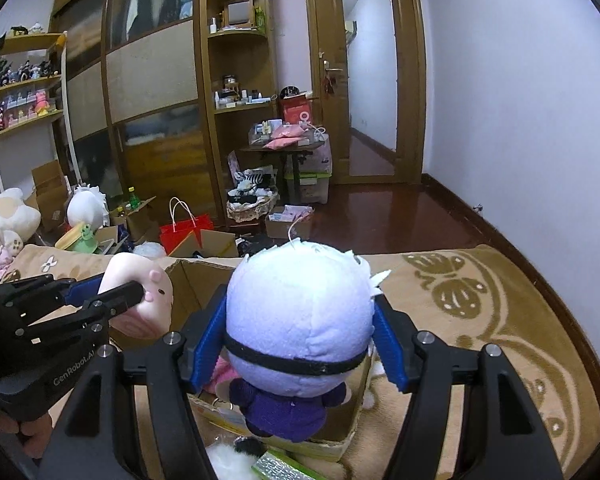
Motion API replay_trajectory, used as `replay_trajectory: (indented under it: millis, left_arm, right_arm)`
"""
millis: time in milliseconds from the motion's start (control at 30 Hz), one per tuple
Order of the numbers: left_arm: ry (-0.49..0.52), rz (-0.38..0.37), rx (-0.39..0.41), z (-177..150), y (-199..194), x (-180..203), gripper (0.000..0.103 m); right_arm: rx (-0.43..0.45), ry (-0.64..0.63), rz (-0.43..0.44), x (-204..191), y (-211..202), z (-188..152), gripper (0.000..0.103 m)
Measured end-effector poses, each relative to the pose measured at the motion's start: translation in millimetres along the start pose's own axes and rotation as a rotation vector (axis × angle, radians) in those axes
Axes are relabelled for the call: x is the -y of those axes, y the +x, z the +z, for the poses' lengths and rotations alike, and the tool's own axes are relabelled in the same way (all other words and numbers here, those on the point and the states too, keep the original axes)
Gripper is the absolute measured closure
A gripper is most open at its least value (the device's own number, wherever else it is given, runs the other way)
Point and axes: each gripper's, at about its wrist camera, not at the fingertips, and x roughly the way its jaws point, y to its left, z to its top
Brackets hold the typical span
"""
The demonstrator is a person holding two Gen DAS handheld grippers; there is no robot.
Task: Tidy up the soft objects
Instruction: 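Open both tools to release the cake plush and doll into the box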
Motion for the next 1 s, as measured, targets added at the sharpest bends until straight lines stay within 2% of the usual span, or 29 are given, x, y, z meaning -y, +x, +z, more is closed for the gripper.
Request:
replay_trajectory:
  millis: [267,333,400,467,567,700,733,767,867,1000]
  left_arm:
    - [-0.023,0.001,-0.081,-6,16,-5,0.074]
    - [-0.017,0.029,-0.095,-8,18,-5,0.069]
    - [-0.007,0.054,-0.09,-9,16,-5,0.055]
    - [-0.013,0.062,-0.077,-9,13,-6,0.049]
    - [-0.018,0.064,-0.075,-10,10,-7,0.047]
    - [-0.028,0.065,-0.103,-12,8,-12,0.033]
    - [-0.03,0.066,-0.105,-13,7,-12,0.031]
    - [-0.031,0.064,-0.105,-13,5,-12,0.028]
    - [-0.035,0.06,-0.094,-14,-5,-13,0.015]
    - [-0.026,0.073,-0.078,-18,-16,-12,0.009]
  right_arm:
    - [-0.008,0.009,0.019,5,7,-3,0.029]
    - [-0.011,0.015,0.026,7,7,-3,0.025]
    - [-0.017,0.022,0.032,10,6,-4,0.02]
    - [-0.022,0.031,0.036,12,7,-4,0.019]
    - [-0.04,0.044,0.041,15,8,-6,0.019]
    - [-0.055,0.059,0.047,17,4,-8,0.018]
    - [-0.058,0.061,0.048,18,3,-9,0.014]
    - [-0.061,0.063,0.046,18,1,-10,0.005]
    - [-0.047,0.061,0.041,17,-8,-10,0.003]
    - [-0.05,0.059,0.042,15,-18,-11,0.001]
